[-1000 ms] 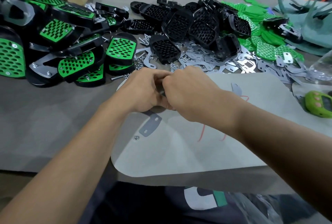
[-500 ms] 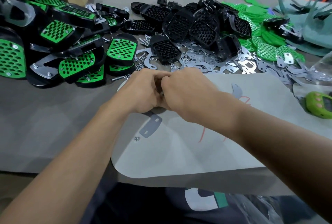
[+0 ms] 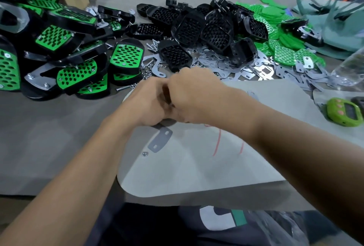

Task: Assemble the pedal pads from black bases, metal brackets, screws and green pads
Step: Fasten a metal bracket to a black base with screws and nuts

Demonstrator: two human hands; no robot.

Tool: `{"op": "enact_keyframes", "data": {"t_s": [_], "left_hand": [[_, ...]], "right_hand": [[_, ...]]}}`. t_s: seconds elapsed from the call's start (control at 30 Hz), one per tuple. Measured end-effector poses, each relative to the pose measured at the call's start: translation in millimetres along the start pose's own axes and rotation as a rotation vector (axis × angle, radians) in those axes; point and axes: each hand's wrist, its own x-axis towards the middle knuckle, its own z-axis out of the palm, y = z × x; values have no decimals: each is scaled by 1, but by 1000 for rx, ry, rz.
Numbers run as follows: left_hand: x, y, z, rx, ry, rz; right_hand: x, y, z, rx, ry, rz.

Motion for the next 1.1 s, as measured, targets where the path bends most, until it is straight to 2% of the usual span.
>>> {"op": "enact_keyframes", "data": {"t_s": [0.1, 0.13, 0.23, 0.27, 0.4, 0.47, 0.53, 0.6, 0.67, 0.77, 0.9, 0.97, 1.0, 1.1], "left_hand": [[1, -2, 2, -19, -46, 37], [1, -2, 2, -10, -43, 51], [-1, -1, 2, 13, 3, 61], [-2, 0, 3, 21, 28, 82], [-7, 5, 8, 55, 161, 273], [-6, 6, 8, 27, 232, 285], [-3, 4, 5, -151, 237, 210], [0, 1, 3, -401, 147, 132], [2, 0, 2, -531, 81, 80], [2, 1, 2, -633, 111, 44], [2, 4, 1, -687, 213, 39], [2, 5, 3, -640, 287, 57], [3, 5, 4, -610, 318, 62], [5, 6, 6, -510, 420, 47]], "right_hand": [[-2, 36, 3, 178, 112, 157], [-6, 48, 5, 232, 97, 201], [-19, 66, 8, 404, -173, 199], [-20, 67, 9, 450, -212, 183], [-16, 72, 18, 641, -115, 190], [-15, 76, 21, 845, -83, 213], [-16, 79, 24, 1102, -20, 242], [-16, 79, 28, 1287, 41, 253], [-14, 75, 33, 1388, 79, 251], [-10, 70, 39, 1486, 99, 252], [-8, 61, 40, 1580, 100, 260], [-9, 56, 37, 1525, 103, 274], [-9, 53, 35, 1408, 163, 296], [-13, 47, 23, 907, 531, 377]]}}
